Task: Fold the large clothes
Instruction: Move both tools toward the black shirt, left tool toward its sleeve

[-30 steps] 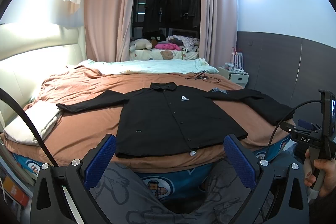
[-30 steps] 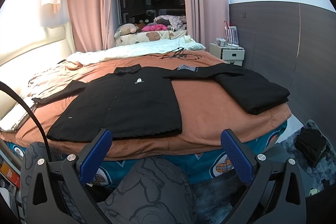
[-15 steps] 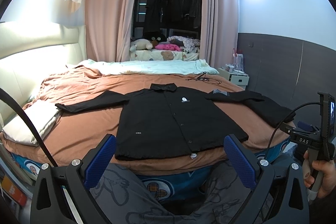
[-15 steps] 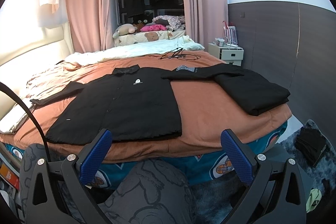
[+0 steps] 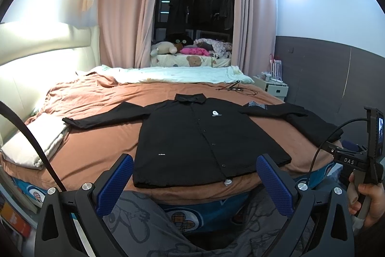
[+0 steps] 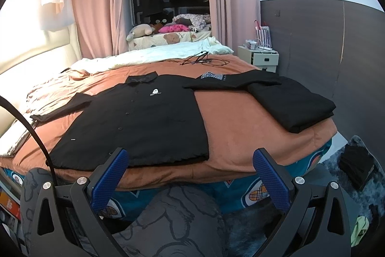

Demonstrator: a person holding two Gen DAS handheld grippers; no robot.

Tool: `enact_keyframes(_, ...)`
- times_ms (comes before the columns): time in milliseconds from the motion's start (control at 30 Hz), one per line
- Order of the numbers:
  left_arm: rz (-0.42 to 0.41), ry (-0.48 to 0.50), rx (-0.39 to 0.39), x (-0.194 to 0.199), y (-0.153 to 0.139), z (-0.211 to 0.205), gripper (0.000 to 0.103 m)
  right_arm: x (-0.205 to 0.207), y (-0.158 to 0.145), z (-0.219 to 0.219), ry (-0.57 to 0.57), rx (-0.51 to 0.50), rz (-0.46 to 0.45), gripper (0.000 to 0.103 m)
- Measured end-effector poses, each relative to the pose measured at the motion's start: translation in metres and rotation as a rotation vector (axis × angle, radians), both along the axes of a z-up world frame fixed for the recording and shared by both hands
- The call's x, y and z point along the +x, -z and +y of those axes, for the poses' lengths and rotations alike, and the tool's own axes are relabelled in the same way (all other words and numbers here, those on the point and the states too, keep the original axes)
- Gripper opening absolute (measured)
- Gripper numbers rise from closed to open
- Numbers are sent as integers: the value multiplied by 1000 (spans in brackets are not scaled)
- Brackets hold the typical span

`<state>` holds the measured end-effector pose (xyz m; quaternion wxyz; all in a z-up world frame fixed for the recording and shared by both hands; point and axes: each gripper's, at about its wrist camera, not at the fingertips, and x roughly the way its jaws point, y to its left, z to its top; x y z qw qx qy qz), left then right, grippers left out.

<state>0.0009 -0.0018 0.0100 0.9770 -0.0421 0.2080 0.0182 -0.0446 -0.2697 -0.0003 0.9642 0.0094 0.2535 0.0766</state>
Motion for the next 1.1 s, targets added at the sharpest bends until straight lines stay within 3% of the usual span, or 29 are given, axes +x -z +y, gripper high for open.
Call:
enact_keyframes(467, 48, -76, -47, 49, 3, 57, 103, 64, -4, 42, -79, -44, 17, 103)
enact_keyframes(1100, 142, -224, -97, 136, 16, 164, 102, 193, -5, 103, -244, -60, 77, 103)
